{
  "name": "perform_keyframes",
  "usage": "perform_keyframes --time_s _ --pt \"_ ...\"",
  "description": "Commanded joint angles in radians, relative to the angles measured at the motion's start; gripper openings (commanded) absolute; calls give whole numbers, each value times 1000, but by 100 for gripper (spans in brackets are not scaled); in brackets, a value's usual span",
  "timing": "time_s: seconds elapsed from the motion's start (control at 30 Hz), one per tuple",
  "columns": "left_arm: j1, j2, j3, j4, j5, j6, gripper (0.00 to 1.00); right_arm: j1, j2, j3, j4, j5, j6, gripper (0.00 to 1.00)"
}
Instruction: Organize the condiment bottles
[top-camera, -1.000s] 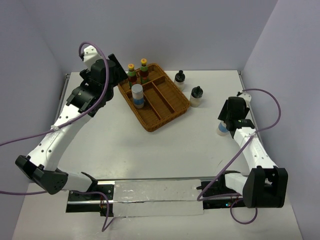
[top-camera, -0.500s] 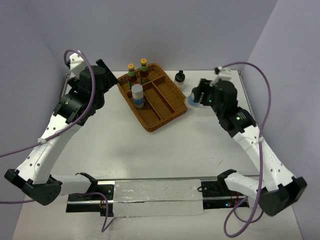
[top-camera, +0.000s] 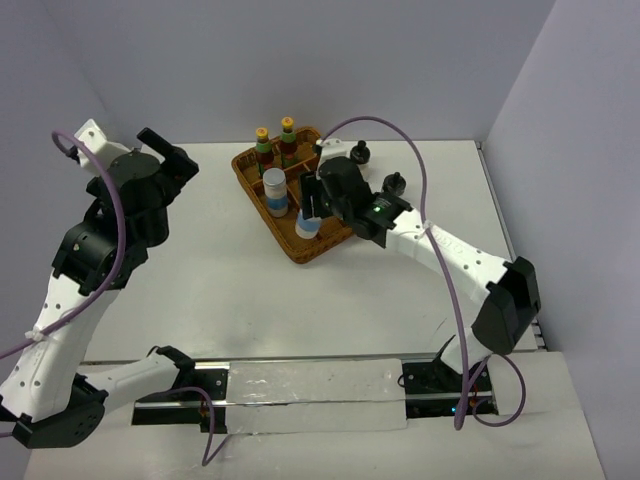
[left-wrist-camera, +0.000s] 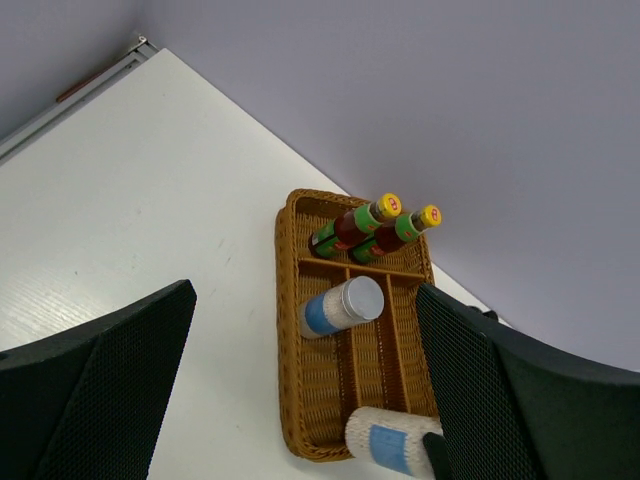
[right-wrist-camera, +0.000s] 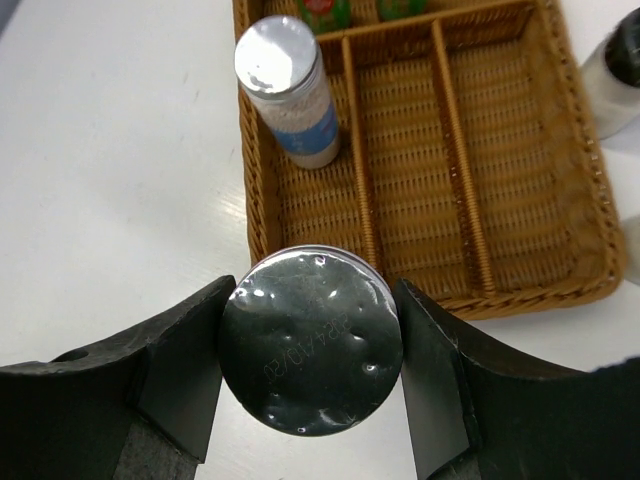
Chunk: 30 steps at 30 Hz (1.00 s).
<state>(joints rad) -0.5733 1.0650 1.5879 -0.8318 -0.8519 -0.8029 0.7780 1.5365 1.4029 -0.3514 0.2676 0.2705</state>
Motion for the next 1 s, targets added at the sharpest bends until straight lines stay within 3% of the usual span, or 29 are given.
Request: perform_keyframes --time_s 0.0,0.97 --pt "6 5 -4 -32 -20 -17 99 30 29 68 118 37 -1 14" --pt "8 -7 -57 -50 -41 -20 99 32 368 232 132 108 -1 19"
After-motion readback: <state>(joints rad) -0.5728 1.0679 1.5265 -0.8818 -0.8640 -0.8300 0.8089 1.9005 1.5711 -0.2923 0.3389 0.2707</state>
